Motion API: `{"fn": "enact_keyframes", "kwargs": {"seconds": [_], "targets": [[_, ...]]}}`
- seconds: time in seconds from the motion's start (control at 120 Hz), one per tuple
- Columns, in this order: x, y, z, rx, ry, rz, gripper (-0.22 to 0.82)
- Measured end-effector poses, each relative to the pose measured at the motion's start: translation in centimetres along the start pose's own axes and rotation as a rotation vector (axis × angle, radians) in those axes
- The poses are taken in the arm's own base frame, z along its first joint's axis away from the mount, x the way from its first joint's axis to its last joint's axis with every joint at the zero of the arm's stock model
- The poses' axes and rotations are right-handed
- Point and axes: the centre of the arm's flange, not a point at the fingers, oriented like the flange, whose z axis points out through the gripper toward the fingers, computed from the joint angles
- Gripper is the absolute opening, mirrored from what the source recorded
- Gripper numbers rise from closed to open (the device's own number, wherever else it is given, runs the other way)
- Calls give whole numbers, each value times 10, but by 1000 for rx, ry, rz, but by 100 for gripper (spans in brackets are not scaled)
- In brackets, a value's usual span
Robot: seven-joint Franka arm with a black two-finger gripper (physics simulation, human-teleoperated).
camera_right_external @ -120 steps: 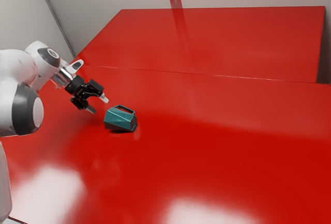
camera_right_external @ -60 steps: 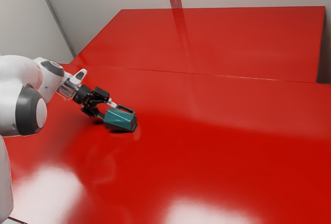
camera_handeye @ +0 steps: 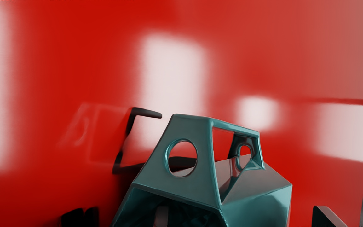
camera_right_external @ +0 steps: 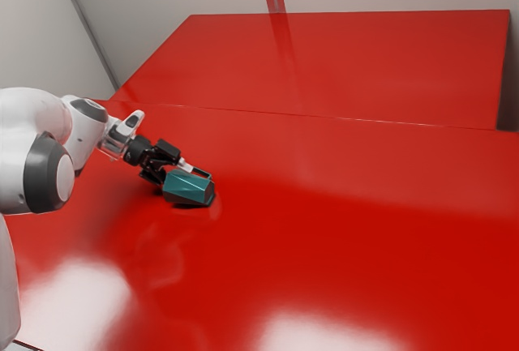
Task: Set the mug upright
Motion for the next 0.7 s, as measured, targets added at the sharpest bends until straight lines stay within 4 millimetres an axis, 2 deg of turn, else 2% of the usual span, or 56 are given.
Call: {"fn": "enact_keyframes", "kwargs": {"seconds": [0.233,0.467,0.542,0.567,0.592,0.7], "targets": [[-4,-2,4,-10,1,5,18],[-12,-10,10,-47,15,-19,-5],[-11,-5,7,-53,22,-11,-3],[-11,-2,5,-55,26,-6,-6],[-10,1,4,-56,28,-1,0],[-6,24,-7,-67,49,37,-10]]}}
